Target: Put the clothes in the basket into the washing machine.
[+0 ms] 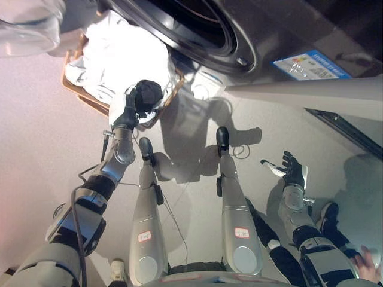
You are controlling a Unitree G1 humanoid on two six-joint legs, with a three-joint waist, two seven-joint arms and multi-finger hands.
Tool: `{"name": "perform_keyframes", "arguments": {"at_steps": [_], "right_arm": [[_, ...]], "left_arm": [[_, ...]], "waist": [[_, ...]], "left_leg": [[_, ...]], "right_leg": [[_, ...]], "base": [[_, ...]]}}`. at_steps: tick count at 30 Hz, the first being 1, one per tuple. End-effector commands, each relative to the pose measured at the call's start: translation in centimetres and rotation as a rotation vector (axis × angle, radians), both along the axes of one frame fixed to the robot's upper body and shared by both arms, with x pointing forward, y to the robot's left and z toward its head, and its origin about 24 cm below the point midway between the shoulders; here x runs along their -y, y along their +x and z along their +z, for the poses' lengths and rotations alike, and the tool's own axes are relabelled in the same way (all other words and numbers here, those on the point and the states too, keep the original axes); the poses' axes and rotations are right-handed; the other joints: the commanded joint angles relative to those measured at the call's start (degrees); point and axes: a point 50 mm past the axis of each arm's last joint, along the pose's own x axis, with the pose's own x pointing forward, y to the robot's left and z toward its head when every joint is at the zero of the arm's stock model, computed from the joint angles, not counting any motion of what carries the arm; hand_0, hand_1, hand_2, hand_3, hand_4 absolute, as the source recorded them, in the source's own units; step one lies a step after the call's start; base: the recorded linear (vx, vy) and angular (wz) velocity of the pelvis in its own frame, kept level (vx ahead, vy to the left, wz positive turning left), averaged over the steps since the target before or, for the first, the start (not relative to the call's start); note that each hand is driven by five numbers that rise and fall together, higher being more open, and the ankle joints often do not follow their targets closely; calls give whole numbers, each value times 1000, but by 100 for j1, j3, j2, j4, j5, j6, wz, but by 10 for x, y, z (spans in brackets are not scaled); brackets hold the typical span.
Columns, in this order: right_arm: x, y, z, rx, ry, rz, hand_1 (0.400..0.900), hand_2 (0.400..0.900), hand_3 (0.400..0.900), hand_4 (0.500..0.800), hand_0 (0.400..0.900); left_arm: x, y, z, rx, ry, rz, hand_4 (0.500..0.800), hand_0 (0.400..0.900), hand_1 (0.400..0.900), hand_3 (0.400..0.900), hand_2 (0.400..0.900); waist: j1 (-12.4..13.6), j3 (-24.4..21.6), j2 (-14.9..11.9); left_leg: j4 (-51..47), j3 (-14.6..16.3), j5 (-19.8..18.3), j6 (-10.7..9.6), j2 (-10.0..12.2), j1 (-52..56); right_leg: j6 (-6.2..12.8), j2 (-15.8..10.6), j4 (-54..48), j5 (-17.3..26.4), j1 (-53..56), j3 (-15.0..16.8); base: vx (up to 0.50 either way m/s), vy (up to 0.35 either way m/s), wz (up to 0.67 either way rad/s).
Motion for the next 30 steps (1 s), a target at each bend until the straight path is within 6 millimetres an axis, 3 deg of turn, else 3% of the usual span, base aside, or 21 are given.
{"name": "perform_keyframes", "arguments": {"at_steps": [1, 14, 23, 26, 30], "right_arm": [[33, -32, -2, 10, -62, -124, 900, 900, 900, 800, 900], [27, -27, 21, 188, -65, -115, 900, 900, 900, 800, 900], [23, -24, 40, 303, -91, -82, 900, 900, 900, 800, 900], [21, -23, 41, 322, -91, -74, 900, 900, 900, 800, 900], [19, -21, 43, 329, -101, -66, 900, 900, 900, 800, 900]], "left_arm": [[-24, 1, 25, 119, 72, 77, 800, 900, 900, 900, 900], [-40, 5, 60, 232, 167, 142, 800, 900, 900, 900, 900], [-57, 10, 87, 311, 404, 274, 800, 900, 900, 900, 900], [-69, 11, 91, 314, 542, 385, 800, 900, 900, 900, 900], [-67, 13, 85, 280, 609, 391, 800, 900, 900, 900, 900]], "waist": [[-67, -78, -125], [-80, -4, -103], [-131, -3, -190], [-185, -3, -226], [-203, -3, -237]], "left_leg": [[663, -446, -143, 192, -33, -779], [842, -571, -140, 173, -48, -1660], [967, -662, -107, 149, -69, -2327], [986, -692, -77, 132, -57, -2494], [984, -662, -51, 122, -41, -2627]], "right_leg": [[-21, -114, 384, 23, -434, 106], [-21, -47, 682, -58, -1372, 100], [-6, 4, 780, -49, -2030, 123], [0, 26, 792, -30, -2194, 135], [17, 44, 769, 19, -2327, 148]], "base": [[-41, -9, 1], [-30, -18, 3], [-49, -17, 0], [-52, 0, -6], [-36, 6, -6]]}}
